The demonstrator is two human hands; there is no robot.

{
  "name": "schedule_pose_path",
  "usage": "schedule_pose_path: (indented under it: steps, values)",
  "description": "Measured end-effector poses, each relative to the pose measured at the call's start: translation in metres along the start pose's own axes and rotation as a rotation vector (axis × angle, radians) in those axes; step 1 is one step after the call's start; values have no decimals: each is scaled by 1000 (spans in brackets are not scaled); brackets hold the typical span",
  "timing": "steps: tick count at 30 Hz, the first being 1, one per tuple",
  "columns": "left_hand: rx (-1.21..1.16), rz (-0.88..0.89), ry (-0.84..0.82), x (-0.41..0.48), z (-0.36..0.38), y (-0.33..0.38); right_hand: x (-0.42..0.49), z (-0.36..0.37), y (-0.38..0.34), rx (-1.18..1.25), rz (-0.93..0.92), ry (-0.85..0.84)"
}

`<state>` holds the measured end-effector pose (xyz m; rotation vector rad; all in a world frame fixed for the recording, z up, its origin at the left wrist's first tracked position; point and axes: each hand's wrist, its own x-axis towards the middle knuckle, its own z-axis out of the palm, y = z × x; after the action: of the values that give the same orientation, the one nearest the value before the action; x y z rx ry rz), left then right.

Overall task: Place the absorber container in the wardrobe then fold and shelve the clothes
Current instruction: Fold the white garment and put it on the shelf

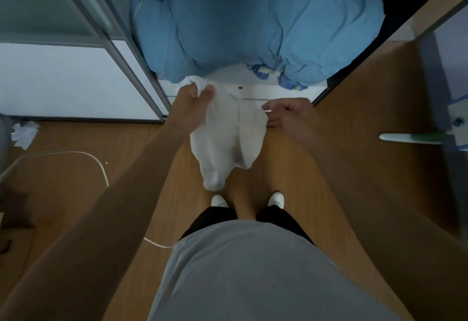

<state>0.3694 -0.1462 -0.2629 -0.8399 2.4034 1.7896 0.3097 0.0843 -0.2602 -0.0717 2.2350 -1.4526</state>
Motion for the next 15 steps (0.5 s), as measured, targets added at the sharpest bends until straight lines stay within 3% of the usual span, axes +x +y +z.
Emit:
schedule_pose_path:
  steps: [4,9,15]
  values:
    - [-29,-39,-4,1,13,3,0,-22,-2,24,68,-8]
    - [0,24,-61,-8,39,9,-6,-14,11,28,351,-126]
    - [60,-16,-47,-15,52,8,-17,-27,33,115,219,-24]
